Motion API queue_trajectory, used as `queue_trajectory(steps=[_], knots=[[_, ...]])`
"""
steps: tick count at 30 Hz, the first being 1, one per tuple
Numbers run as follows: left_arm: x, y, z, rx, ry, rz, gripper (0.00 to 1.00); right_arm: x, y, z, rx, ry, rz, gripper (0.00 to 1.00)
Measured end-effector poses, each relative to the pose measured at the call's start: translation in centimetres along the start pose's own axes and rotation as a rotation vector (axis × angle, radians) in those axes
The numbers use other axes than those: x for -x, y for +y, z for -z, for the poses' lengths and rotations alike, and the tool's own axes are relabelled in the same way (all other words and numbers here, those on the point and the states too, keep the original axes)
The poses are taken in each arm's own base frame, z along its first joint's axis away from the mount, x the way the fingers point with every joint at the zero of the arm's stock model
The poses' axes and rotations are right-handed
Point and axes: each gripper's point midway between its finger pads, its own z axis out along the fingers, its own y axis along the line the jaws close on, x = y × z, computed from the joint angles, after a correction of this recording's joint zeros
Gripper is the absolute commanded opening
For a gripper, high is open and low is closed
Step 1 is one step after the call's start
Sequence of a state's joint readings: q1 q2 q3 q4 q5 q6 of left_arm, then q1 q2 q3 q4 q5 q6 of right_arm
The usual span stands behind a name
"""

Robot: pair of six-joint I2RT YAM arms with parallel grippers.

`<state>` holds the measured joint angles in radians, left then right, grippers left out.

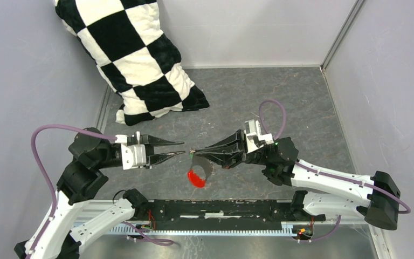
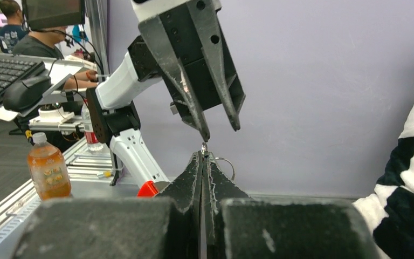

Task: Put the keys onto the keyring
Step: Adjust the key on the keyring.

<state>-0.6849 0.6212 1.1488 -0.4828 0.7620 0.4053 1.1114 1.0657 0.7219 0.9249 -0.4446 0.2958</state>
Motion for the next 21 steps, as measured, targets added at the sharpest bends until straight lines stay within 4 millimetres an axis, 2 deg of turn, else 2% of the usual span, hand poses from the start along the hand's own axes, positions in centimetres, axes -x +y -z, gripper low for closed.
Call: queue_trajectory(steps=[5, 13, 17, 21], knots=[[-0.2, 0.0, -0.4, -0.011, 0.003, 0.034, 0.31, -1.4, 0.1, 0.0, -0.004, 0.052, 0.024, 0.01], [-1.0, -2.1, -0.3, -0.110, 0.018, 0.078, 0.32, -2.0, -0.4, 0.0, -0.024, 0.090, 0.063, 0.01], [-1.3, -2.4, -0.2, -0.127, 0.028, 0.076, 0.45, -1.9, -0.4, -0.2, -0.022, 0.091, 0.076, 0.01], [-1.8, -2.0, -0.3, -0.103, 0.042, 0.070, 0.46, -1.7, -0.5, -0.4, -0.023, 0.093, 0.090, 0.01]])
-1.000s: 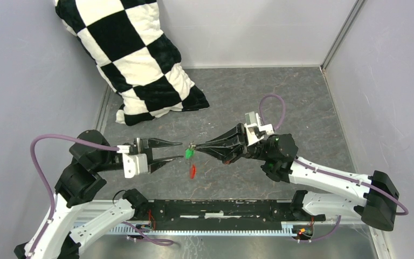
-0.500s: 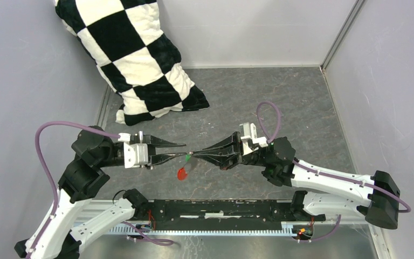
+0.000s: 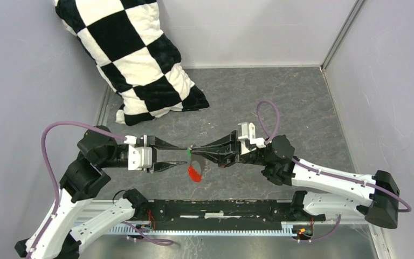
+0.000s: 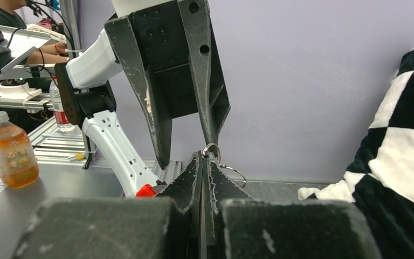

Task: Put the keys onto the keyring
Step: Adjust the key on the keyring.

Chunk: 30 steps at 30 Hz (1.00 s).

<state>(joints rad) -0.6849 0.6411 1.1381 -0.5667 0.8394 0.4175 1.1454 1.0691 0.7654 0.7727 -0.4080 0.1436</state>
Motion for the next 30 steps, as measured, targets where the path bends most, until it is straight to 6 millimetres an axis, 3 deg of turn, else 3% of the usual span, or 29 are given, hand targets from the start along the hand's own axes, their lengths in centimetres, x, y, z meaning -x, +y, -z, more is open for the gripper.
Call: queue_trajectory(steps=[4, 9, 14, 21, 30], knots=[[-0.5, 0.8, 0.1, 0.051, 0.018, -0.004, 0.49, 0.1, -0.1, -0.2, -0.002, 0.003, 0.013, 0.01], [0.3, 2.3, 0.5, 0.141, -0.003, -0.044, 0.50, 0.0, 0.2, -0.3, 0.008, 0.016, 0.011, 0.01], [1.0, 2.2, 0.7, 0.144, -0.026, -0.052, 0.43, -0.4, 0.3, -0.3, 0.014, 0.031, 0.005, 0.01], [-0.4, 0.5, 0.3, 0.053, 0.007, -0.008, 0.32, -0.4, 0.4, -0.3, 0.019, 0.031, 0.010, 0.01], [-0.8, 0.6, 0.2, 0.051, 0.017, -0.008, 0.07, -0.4, 0.5, -0.6, 0.031, 0.034, 0.008, 0.01]])
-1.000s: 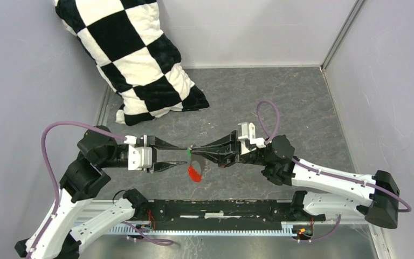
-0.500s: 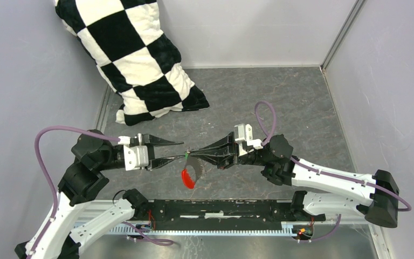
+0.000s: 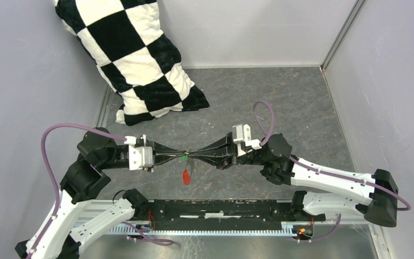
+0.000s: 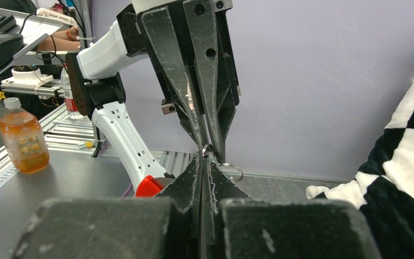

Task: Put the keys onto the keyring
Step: Adjust the key on the keyring.

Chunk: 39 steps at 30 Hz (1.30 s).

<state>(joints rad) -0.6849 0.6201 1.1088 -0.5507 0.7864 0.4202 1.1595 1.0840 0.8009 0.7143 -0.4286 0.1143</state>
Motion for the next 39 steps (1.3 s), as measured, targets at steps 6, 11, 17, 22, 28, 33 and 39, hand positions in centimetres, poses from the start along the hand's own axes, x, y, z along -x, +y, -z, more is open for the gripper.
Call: queue_trajectory(steps=[6, 11, 17, 22, 28, 33, 39], knots=[[-0.2, 0.4, 0.1, 0.019, 0.008, -0.006, 0.02, -0.1, 0.1, -0.6, 0.016, 0.048, -0.006, 0.26], [-1.5, 0.2, 0.1, 0.007, 0.056, -0.027, 0.02, 1.3, -1.2, -2.1, -0.001, 0.152, 0.040, 0.40], [-3.5, 0.5, 0.0, -0.009, 0.136, -0.058, 0.02, 3.5, -2.5, -2.8, -0.012, 0.290, 0.112, 0.30], [-3.6, 1.3, -0.2, -0.004, 0.167, -0.094, 0.02, 1.6, -2.7, -2.1, 0.004, 0.435, 0.107, 0.30], [-3.9, 1.7, -0.1, 0.005, 0.186, -0.121, 0.02, -2.1, -2.2, 0.0, 0.017, 0.594, 0.062, 0.30], [-4.0, 1.8, -0.1, 0.002, 0.190, -0.131, 0.02, -2.9, -2.3, 0.7, 0.012, 0.635, 0.057, 0.29], [-3.9, 1.8, -0.2, -0.001, 0.189, -0.134, 0.02, -3.3, -2.5, 0.6, 0.008, 0.645, 0.061, 0.25]])
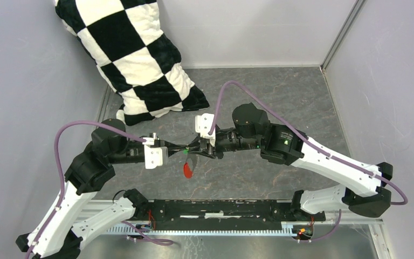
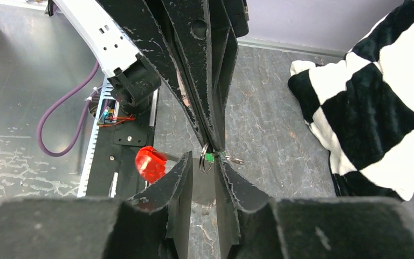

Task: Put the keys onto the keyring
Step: Adjust the key on the keyring.

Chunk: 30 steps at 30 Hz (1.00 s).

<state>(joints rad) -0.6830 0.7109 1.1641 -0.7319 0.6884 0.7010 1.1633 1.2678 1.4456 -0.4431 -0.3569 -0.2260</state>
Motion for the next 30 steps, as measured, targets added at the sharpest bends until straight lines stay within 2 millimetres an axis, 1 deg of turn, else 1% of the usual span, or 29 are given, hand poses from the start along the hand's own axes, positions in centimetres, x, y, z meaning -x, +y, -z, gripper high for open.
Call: queue_trajectory(steps=[3, 7, 9, 10, 12, 14, 15, 17, 20, 26, 30], knots=[[0.0, -0.1, 0.0, -0.003, -0.002, 0.000, 0.02, -0.2, 0.0, -0.3, 0.001, 0.005, -0.002, 0.19], [0.0, -0.1, 0.0, -0.005, -0.003, 0.001, 0.02, -0.2, -0.1, -0.5, 0.001, 0.005, -0.003, 0.02], [-0.1, -0.2, 0.0, -0.010, 0.000, 0.005, 0.04, -0.3, -0.2, -0.5, -0.001, 0.007, -0.004, 0.01], [-0.1, -0.3, 0.0, -0.014, 0.001, 0.008, 0.14, -0.4, -0.2, -0.5, -0.001, 0.009, -0.004, 0.01], [-0.1, -0.5, 0.0, -0.020, -0.001, 0.009, 0.26, -0.4, -0.3, -0.5, -0.007, 0.010, -0.005, 0.01], [0.0, -0.6, 0.1, -0.025, -0.006, 0.006, 0.44, -0.2, -0.5, -0.5, -0.021, -0.003, -0.001, 0.01], [0.1, -0.7, 0.2, -0.025, -0.009, 0.005, 0.48, -0.2, -0.5, -0.5, -0.026, -0.012, 0.001, 0.01], [0.3, -0.8, 0.4, -0.021, -0.015, 0.005, 0.50, -0.1, -0.5, -0.2, -0.038, -0.040, 0.006, 0.01], [0.6, -1.0, 0.8, -0.012, -0.024, -0.003, 0.49, -0.2, 0.0, 0.5, -0.047, -0.091, 0.009, 0.01], [0.6, -1.3, 1.0, -0.005, -0.032, -0.003, 0.42, 1.3, 0.5, 1.6, -0.058, -0.262, 0.002, 0.01], [0.4, -1.2, 0.6, 0.008, -0.049, 0.017, 0.40, 1.4, 1.0, 1.7, -0.051, -0.347, -0.021, 0.01]])
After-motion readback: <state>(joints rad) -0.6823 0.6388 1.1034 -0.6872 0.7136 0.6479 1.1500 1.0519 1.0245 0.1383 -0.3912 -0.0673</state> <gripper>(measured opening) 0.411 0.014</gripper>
